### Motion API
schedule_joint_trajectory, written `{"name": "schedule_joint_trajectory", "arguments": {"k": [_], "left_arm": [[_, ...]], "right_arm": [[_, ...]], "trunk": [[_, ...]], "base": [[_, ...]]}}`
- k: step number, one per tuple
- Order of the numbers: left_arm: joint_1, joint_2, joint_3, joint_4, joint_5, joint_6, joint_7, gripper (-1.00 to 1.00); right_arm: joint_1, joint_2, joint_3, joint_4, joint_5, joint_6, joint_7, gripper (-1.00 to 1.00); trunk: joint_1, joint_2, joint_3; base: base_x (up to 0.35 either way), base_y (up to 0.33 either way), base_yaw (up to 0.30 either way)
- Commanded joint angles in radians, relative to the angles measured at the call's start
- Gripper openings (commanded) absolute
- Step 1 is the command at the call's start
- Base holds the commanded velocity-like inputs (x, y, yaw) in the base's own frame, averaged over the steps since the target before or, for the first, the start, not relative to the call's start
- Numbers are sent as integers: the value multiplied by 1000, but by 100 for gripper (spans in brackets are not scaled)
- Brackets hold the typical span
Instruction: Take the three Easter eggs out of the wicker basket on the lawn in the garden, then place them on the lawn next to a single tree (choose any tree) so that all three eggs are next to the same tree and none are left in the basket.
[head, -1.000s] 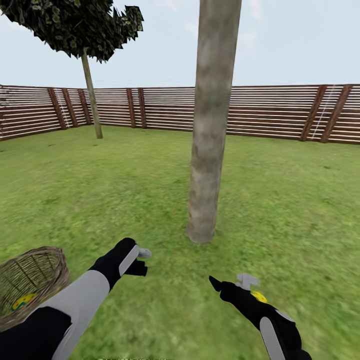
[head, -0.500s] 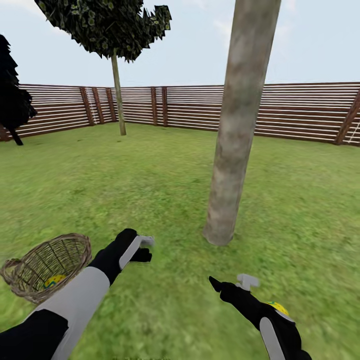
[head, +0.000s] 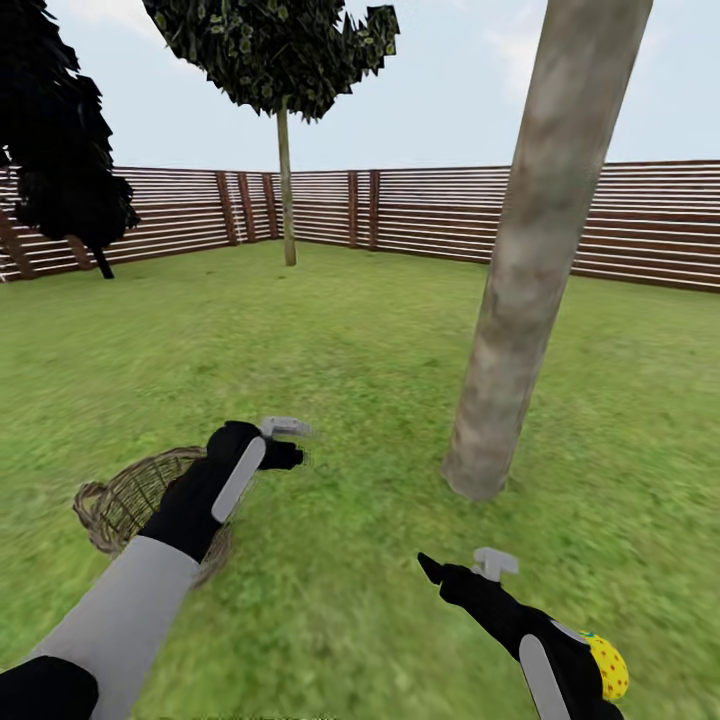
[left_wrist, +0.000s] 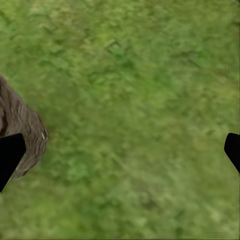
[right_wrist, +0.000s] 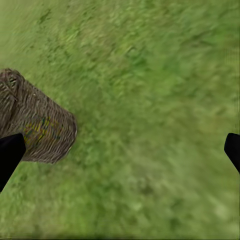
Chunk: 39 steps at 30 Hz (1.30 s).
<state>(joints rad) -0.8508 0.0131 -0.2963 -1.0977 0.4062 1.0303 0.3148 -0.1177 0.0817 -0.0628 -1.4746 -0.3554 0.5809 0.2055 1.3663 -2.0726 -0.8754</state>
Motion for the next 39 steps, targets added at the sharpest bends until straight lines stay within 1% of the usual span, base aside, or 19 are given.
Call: {"name": "schedule_joint_trajectory", "arguments": {"k": [1, 4, 6, 9, 12, 18, 26, 31, 39], "left_arm": [[3, 5, 2, -12, 12, 2, 10, 100], [13, 19, 21, -40, 13, 0, 10, 100], [15, 22, 32, -47, 13, 0, 10, 100], [18, 27, 61, -55, 12, 0, 10, 100], [19, 28, 73, -57, 12, -1, 9, 100], [19, 33, 81, -59, 12, -1, 9, 100], [19, 39, 83, -58, 12, -2, 9, 100], [19, 42, 83, -57, 13, -2, 9, 100], [19, 44, 83, -52, 14, -3, 7, 100]], "right_arm": [[0, 1, -3, -1, -2, 7, 5, 100], [0, 1, -3, -1, -2, 7, 5, 100], [0, 1, -3, -1, -2, 7, 5, 100], [0, 2, -3, -1, -2, 7, 5, 100], [0, 2, -2, -1, -2, 7, 5, 100], [0, 2, 0, 2, -1, 7, 5, 100], [0, 2, 4, 5, -2, 6, 5, 100], [0, 1, 5, 4, -2, 3, 6, 100], [0, 1, 6, 4, -2, 1, 7, 100]], "trunk": [[0, 0, -1], [0, 0, -3], [0, 0, -4], [0, 0, -5], [0, 0, -7], [0, 0, -10], [0, 0, -14], [0, 0, -14], [0, 0, -7]], "base": [[0, 0, 276], [0, 3, 276], [0, 38, 276], [0, 164, 276], [2, 236, 276], [79, 266, 276], [193, 244, 255], [250, 200, 71], [308, 72, -78]]}}
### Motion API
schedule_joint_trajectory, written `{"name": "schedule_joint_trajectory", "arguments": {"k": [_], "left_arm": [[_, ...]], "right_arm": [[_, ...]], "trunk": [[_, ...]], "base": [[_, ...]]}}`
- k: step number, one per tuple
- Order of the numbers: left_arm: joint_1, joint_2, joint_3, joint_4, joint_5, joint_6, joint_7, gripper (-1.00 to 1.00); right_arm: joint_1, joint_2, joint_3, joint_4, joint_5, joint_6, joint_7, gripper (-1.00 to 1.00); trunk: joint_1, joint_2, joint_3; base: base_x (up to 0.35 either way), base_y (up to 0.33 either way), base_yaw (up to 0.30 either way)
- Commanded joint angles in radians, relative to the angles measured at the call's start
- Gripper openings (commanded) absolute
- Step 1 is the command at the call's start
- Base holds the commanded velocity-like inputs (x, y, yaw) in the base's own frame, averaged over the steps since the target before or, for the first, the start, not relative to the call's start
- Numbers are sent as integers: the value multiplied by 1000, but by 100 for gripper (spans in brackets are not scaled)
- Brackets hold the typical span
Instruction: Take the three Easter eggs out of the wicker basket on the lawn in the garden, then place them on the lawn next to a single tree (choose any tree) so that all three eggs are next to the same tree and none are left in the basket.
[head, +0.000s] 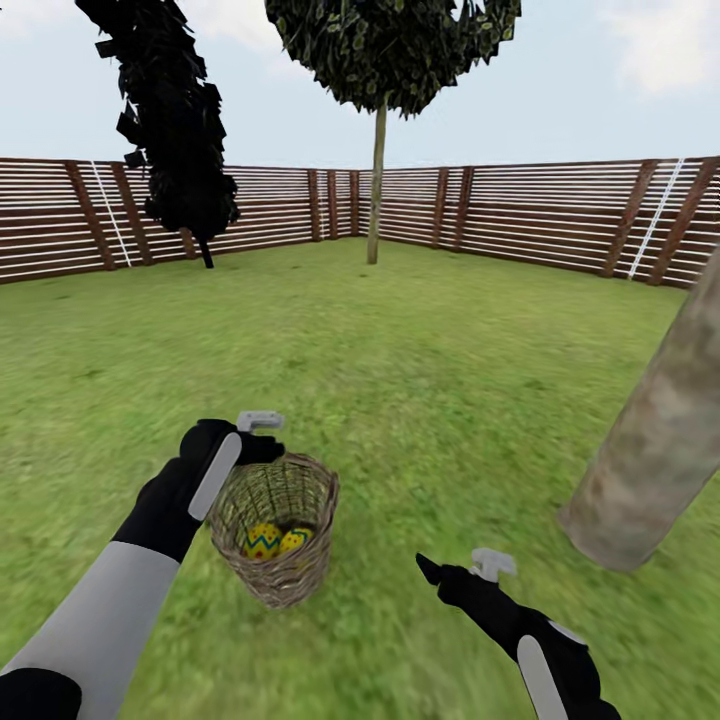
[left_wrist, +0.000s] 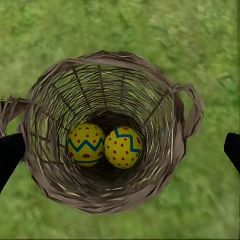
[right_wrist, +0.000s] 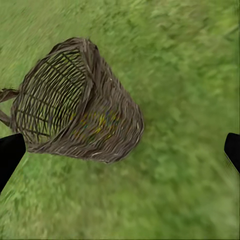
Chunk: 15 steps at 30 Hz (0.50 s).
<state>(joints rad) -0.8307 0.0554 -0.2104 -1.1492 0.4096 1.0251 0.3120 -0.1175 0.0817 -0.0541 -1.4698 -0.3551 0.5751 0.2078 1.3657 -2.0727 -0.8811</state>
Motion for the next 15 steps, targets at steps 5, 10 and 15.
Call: {"name": "schedule_joint_trajectory", "arguments": {"k": [5, 10, 15], "left_arm": [[-1, 1, -3, 3, 12, 5, 8, 100], [-1, 2, 4, 19, 12, 21, 6, 100], [-2, 2, 59, 69, 11, 22, 6, 100]], "right_arm": [[-1, 1, -4, 0, -2, 7, 4, 100], [-1, 1, -4, 0, -2, 8, 4, 100], [-1, 1, -4, 0, -2, 6, 4, 100]], "trunk": [[0, 0, 0], [0, 0, 1], [0, 0, 1]], "base": [[332, 7, -27], [329, 28, -5], [210, 171, -1]]}}
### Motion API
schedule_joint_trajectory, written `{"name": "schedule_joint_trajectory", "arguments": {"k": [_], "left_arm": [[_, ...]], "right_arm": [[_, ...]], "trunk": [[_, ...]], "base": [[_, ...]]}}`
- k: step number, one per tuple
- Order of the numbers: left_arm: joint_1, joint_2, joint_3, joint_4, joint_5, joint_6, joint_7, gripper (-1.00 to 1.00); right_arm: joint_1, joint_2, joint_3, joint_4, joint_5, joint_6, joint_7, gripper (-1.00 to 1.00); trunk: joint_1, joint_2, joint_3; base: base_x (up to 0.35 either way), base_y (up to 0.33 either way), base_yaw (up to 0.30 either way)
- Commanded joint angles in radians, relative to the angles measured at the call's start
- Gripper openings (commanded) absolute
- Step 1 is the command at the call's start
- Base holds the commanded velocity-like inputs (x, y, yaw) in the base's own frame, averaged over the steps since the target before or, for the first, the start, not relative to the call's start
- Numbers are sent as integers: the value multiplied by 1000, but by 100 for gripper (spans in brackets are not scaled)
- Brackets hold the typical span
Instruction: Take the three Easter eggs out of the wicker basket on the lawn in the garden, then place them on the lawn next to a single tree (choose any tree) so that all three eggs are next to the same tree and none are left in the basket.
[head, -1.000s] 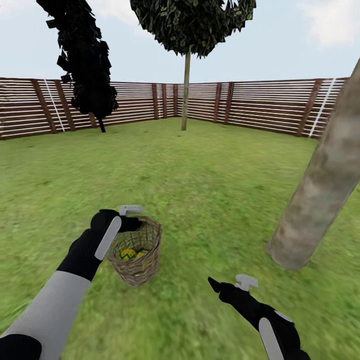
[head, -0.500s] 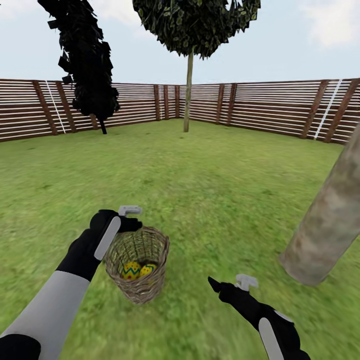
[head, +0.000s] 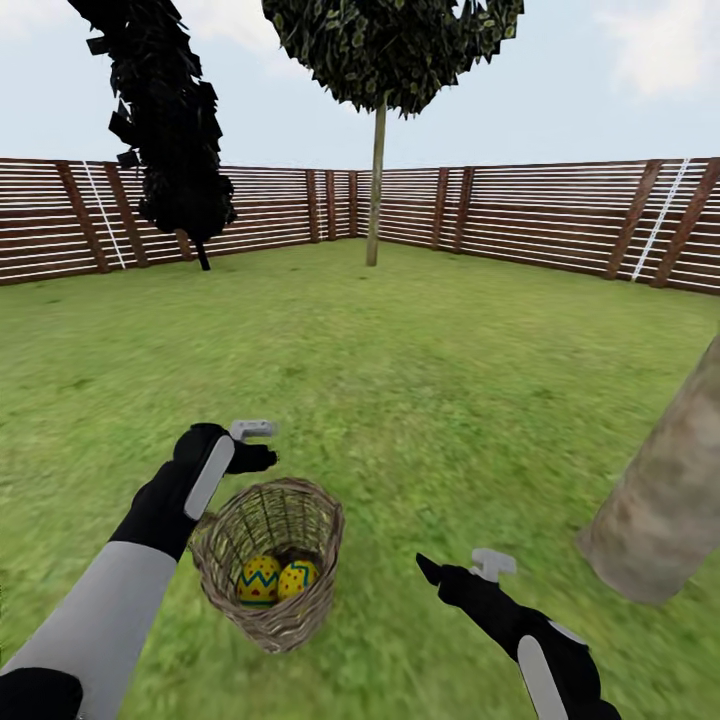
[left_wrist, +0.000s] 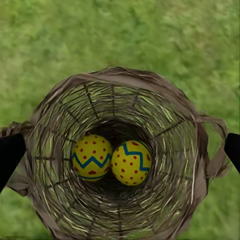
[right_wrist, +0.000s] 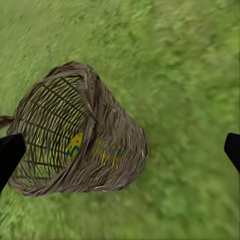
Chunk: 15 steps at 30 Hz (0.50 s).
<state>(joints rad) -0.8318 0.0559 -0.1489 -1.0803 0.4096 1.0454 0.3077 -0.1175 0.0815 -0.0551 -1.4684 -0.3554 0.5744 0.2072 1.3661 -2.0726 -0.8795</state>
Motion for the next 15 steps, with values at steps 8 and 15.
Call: {"name": "schedule_joint_trajectory", "arguments": {"k": [8, 15], "left_arm": [[-1, 1, 43, 134, 12, 2, 8, 100], [-2, 0, 49, 172, 12, 2, 6, 100]], "right_arm": [[-1, 1, -3, -1, -2, 6, 4, 100], [-1, 1, -3, -1, -2, 6, 4, 100]], "trunk": [[0, 0, -1], [0, 0, -1]], "base": [[40, 137, 0], [5, 18, 0]]}}
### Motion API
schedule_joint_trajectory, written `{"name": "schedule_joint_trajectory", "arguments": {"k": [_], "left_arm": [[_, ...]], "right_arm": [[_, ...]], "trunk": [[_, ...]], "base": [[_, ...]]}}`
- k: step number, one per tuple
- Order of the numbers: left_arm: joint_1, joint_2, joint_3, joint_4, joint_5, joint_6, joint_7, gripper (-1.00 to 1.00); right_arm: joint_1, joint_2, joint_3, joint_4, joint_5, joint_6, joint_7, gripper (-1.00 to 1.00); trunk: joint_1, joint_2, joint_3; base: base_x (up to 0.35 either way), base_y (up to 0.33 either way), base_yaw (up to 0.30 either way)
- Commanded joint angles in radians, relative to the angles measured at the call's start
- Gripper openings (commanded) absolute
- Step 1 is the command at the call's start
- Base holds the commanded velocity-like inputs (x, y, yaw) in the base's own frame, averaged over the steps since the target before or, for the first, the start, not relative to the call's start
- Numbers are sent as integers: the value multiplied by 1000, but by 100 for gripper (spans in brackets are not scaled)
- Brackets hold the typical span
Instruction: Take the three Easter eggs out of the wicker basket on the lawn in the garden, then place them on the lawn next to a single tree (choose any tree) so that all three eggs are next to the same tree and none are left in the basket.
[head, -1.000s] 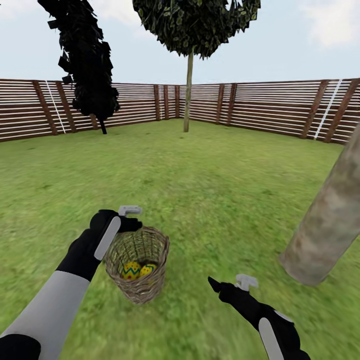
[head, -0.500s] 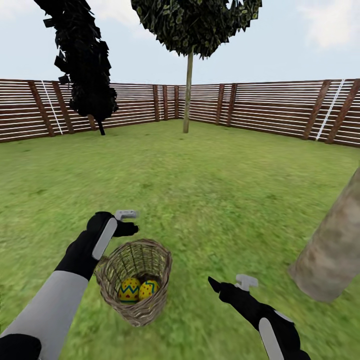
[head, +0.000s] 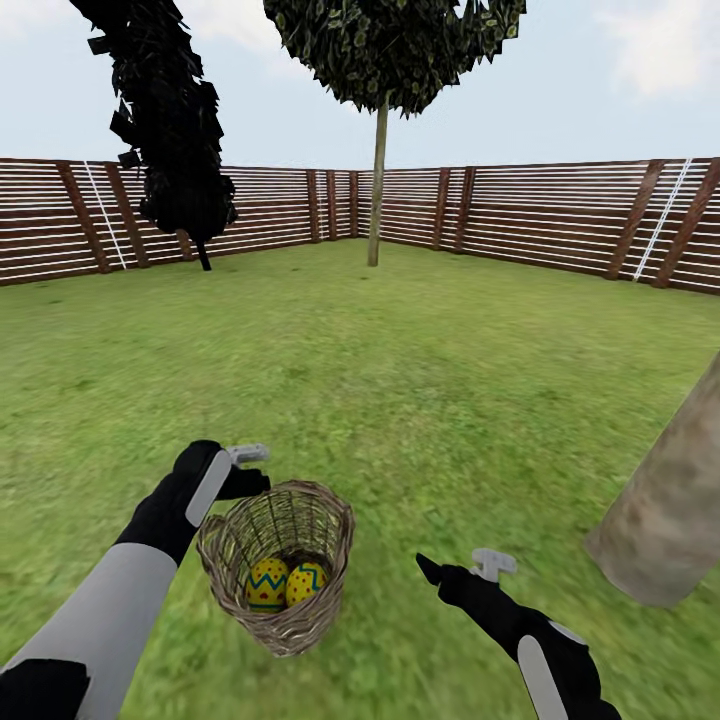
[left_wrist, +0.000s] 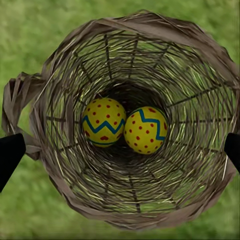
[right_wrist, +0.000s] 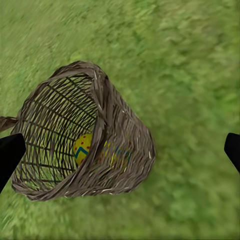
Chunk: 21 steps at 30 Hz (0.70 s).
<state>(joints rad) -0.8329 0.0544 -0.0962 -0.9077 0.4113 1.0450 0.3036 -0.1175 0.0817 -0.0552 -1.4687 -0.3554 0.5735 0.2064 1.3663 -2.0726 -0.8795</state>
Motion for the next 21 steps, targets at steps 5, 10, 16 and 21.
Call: {"name": "schedule_joint_trajectory", "arguments": {"k": [5, 10, 16, 21], "left_arm": [[-3, 2, -5, 75, 10, 2, 8, 100], [-8, 1, -5, 136, 11, 2, 7, 100], [-9, 2, -6, 172, 10, 2, 9, 100], [-8, 2, -7, 178, 11, 2, 9, 100]], "right_arm": [[-1, 1, -3, 2, -2, 6, 4, 100], [-1, 1, -3, 3, -2, 6, 4, 100], [-1, 1, -3, 4, -2, 6, 4, 100], [-1, 1, -3, 4, -2, 6, 4, 100]], "trunk": [[0, 0, -1], [0, 0, -1], [0, 0, -1], [0, 0, -1]], "base": [[1, 3, 0], [0, 0, 0], [0, 0, 0], [0, 0, 0]]}}
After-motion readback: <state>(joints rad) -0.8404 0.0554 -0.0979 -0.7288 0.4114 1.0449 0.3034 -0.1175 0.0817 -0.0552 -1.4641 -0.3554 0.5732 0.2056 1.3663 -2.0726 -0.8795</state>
